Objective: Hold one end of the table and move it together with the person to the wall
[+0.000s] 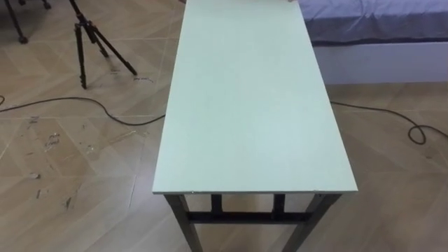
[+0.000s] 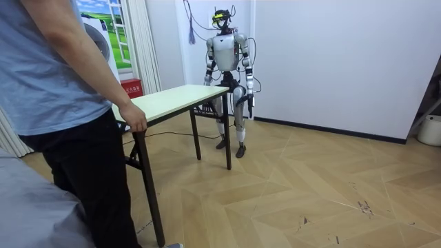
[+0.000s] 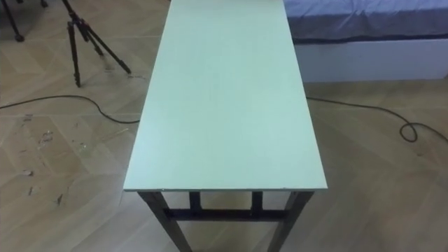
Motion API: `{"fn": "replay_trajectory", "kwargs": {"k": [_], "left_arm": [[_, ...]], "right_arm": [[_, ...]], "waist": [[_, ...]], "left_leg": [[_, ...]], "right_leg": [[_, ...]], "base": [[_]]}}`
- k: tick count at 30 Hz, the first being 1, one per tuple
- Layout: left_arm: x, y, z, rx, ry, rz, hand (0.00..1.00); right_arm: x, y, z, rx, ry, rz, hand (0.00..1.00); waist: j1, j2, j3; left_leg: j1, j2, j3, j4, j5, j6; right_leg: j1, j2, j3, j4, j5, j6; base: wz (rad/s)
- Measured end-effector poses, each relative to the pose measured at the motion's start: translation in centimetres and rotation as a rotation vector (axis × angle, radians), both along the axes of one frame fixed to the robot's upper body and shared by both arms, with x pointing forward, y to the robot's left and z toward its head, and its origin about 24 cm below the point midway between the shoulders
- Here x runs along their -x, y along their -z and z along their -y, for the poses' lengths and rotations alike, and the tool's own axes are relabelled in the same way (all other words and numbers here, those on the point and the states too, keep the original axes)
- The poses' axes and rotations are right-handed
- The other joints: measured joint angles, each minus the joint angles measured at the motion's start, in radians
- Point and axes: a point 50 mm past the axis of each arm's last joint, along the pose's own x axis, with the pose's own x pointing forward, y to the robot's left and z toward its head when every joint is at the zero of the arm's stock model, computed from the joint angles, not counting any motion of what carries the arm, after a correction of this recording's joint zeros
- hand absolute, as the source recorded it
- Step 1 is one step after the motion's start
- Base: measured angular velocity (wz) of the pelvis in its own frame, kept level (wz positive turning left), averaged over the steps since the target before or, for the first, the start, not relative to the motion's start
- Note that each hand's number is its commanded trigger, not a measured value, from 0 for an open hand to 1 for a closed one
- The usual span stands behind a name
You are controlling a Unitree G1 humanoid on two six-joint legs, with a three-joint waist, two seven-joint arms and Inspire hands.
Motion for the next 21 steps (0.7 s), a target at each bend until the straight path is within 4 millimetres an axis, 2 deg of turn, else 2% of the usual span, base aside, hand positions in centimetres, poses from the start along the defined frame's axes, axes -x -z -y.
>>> {"fn": "replay_trajectory", "kwargs": {"k": [4,10,12,14,18,21], "left_arm": [[-1.0,-0.4,1.6,0.145,0.031,0.117,0.00],[-1.9,-2.3,1.8,0.269,0.019,0.283,0.00],[-3.0,-3.5,2.9,0.353,0.002,0.373,0.00],[-4.7,-4.9,5.1,0.493,0.043,0.483,0.00],[-5.8,-5.9,7.7,0.623,0.125,0.542,0.00],[-5.8,-6.8,8.8,0.705,0.133,0.566,0.00]], "right_arm": [[-0.3,-0.6,-0.1,-0.066,0.019,0.071,0.00],[-0.7,-2.3,-1.6,-0.196,0.064,0.210,0.00],[-1.5,-3.2,-2.7,-0.271,0.050,0.270,0.00],[-2.7,-4.3,-4.9,-0.386,-0.003,0.346,0.00],[-3.5,-5.1,-7.1,-0.523,-0.035,0.399,0.00],[-3.5,-6.0,-7.6,-0.577,-0.064,0.421,0.00]], "waist": [[0.001,0.000,-0.0009],[-0.002,0.002,-0.0017],[-0.003,0.001,-0.0016],[-0.001,0.001,-0.0010],[-0.002,-0.002,-0.0005],[-0.003,-0.001,-0.0005]], "left_leg": [[-0.001,0.001,0.000,0.001,0.000,0.000],[-0.018,0.007,0.003,0.017,-0.003,-0.001],[-0.032,0.007,-0.002,0.021,-0.003,0.000],[-0.033,0.006,-0.009,0.028,-0.003,0.000],[-0.033,0.006,-0.009,0.029,-0.003,0.000],[-0.035,0.007,-0.009,0.030,-0.003,0.000]], "right_leg": [[0.001,0.000,0.000,0.003,0.000,0.000],[-0.008,0.002,-0.001,0.019,0.000,0.000],[-0.018,0.002,-0.004,0.024,0.000,0.000],[-0.021,0.002,-0.007,0.034,0.000,0.000],[-0.022,0.002,-0.006,0.034,0.000,0.000],[-0.023,0.002,-0.004,0.034,0.000,0.000]], "base": [[0.00],[0.01],[0.06],[0.07],[0.00],[0.00]]}}
